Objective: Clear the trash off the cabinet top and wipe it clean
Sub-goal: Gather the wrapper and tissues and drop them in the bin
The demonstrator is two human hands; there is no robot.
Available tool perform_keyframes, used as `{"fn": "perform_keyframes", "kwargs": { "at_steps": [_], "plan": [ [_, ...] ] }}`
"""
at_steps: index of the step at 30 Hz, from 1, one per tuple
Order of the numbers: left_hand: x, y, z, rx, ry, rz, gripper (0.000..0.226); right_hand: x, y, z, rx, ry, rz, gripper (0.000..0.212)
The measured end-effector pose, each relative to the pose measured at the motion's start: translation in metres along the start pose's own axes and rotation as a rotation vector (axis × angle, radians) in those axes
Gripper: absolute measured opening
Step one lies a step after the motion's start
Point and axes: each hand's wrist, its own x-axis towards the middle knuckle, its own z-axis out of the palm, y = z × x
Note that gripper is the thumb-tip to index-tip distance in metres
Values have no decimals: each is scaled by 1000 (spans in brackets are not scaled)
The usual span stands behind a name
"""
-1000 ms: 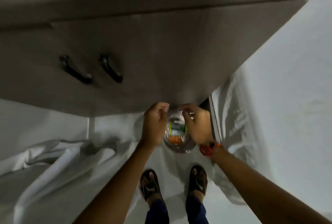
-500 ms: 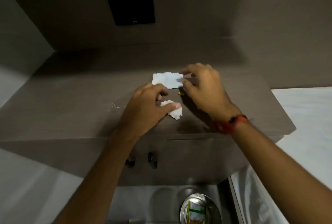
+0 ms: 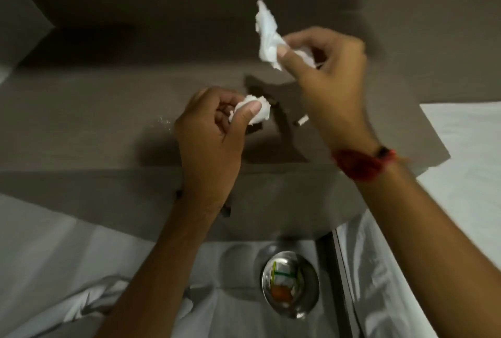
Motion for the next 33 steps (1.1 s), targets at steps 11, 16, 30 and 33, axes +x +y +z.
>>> {"fn": "perform_keyframes", "kwargs": {
  "at_steps": [11, 16, 30, 33],
  "plan": [
    [-242, -61, 40, -102, -280, -305, 11, -309, 108, -60, 54, 18, 723, 10],
    [-326, -135, 80, 130, -516, -663, 12, -381, 214, -34, -263, -259, 1132, 18],
    [-284, -133, 77, 193, -586, -511, 26, -307, 211, -43, -414, -389, 687, 22],
    [-226, -83, 58, 19, -414, -241, 16, -251, 144, -59, -292, -222, 368, 23]
  ]
}}
